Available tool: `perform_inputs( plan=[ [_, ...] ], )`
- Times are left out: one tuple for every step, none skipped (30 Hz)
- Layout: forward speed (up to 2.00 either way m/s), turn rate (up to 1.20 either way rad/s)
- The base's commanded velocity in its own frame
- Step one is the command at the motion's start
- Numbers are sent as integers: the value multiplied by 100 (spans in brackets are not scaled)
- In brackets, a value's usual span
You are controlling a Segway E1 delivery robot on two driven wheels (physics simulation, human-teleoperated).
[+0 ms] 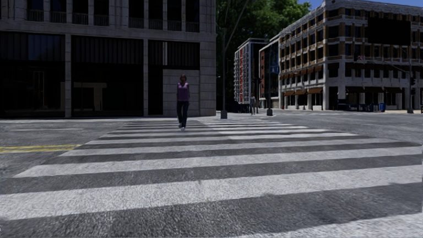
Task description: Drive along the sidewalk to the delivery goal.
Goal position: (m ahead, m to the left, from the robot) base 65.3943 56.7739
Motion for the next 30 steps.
perform_inputs(
  plan=[
    [149, 65],
    [149, 65],
    [149, 65],
    [149, 65],
    [149, 65],
    [149, 65],
    [149, 65],
    [149, 65],
    [149, 65],
    [149, 65],
    [149, 65],
    [149, 65],
    [149, 65],
    [149, 65],
    [149, 65],
    [149, 65],
    [149, 65],
    [149, 65],
    [149, 65],
    [149, 65],
    [149, 65],
    [149, 65],
    [149, 65],
    [149, 65],
    [153, 65],
    [200, 65],
    [200, 65],
    [200, 59],
    [200, 57],
    [200, 57]
  ],
)
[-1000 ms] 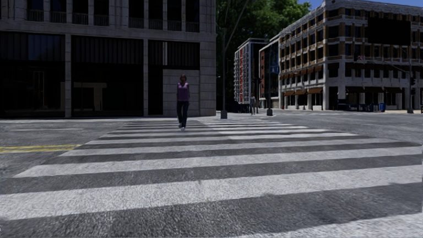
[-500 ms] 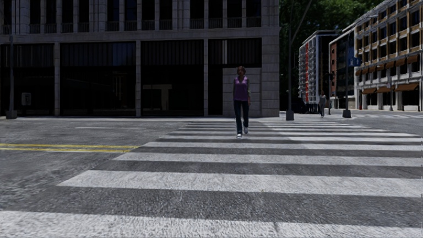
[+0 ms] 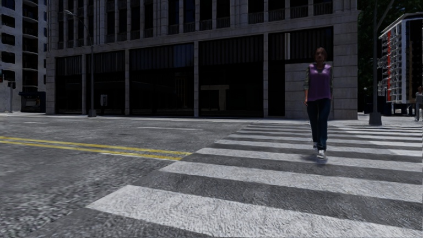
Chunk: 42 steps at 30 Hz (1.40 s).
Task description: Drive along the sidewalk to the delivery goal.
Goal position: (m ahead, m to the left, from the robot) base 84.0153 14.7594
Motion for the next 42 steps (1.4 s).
perform_inputs(
  plan=[
    [200, 56],
    [200, 55],
    [200, 42],
    [200, 0],
    [200, 0],
    [200, 0],
    [200, 0],
    [200, 0],
    [200, 0],
    [200, 0],
    [200, 0],
    [200, 0],
    [200, -6],
    [200, -6],
    [200, -55],
    [200, -72],
    [200, -78],
    [200, -80],
    [200, -80],
    [200, -80],
    [200, -80],
    [200, -80],
    [200, -80],
    [200, -80],
    [200, -80],
    [200, -80],
    [200, -80],
    [200, -80],
    [200, -80],
    [200, -80],
    [200, -76],
    [200, -76],
    [200, -70],
    [200, -65],
    [200, -62],
    [200, -55],
    [200, -55],
    [200, -9],
    [200, 0],
    [200, 0],
    [200, 0],
    [200, 0]
  ],
)
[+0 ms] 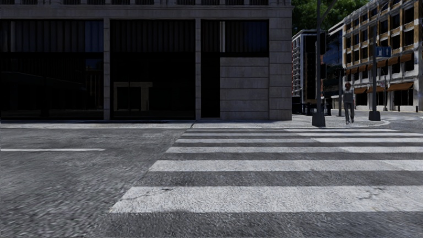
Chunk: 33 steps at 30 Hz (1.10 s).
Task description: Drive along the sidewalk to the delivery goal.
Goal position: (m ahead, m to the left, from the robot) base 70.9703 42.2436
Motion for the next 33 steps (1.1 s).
perform_inputs(
  plan=[
    [200, 0],
    [200, 0],
    [200, 0],
    [200, 0],
    [200, 0],
    [200, 0],
    [200, 0],
    [200, 0],
    [200, 0],
    [200, 0],
    [200, 0],
    [200, 0],
    [200, 0],
    [200, 0],
    [200, 0],
    [200, 0],
    [200, 0],
    [200, 0],
    [200, 0],
    [200, 0],
    [200, 0],
    [200, 0],
    [200, 0],
    [200, 0],
    [200, 0],
    [200, 0],
    [200, 0],
    [200, 0],
    [200, 0],
    [200, 0],
    [200, 0],
    [200, 0],
    [200, 0]
  ],
)
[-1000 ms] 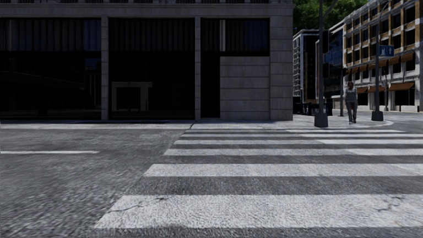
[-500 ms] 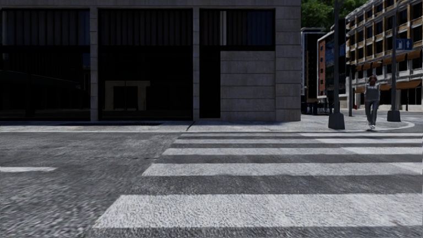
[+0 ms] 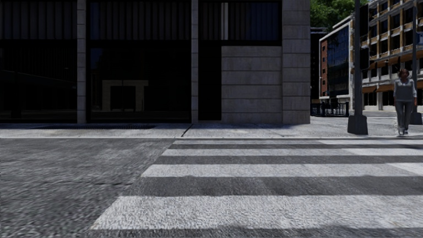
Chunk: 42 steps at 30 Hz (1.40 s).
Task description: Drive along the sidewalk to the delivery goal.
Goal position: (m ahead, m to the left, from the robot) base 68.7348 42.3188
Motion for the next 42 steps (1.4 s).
perform_inputs(
  plan=[
    [200, 0],
    [200, 0],
    [200, 0],
    [200, 0],
    [200, 0],
    [200, 0],
    [200, 0],
    [200, 0],
    [200, 0],
    [200, 0],
    [200, 0],
    [200, 0],
    [200, 0],
    [200, 0],
    [200, 0],
    [200, 0],
    [200, 0],
    [200, 0],
    [200, 0],
    [200, 0],
    [200, 0],
    [200, 0],
    [200, 0],
    [200, 0],
    [200, 0],
    [200, 0],
    [200, 0],
    [200, 0],
    [200, 0],
    [200, 0],
    [200, 0],
    [200, 0],
    [200, 0],
    [200, 0],
    [200, 0],
    [200, 0],
    [200, 0],
    [200, 0],
    [200, 0],
    [200, 0],
    [200, 0],
    [200, 0]
  ],
)
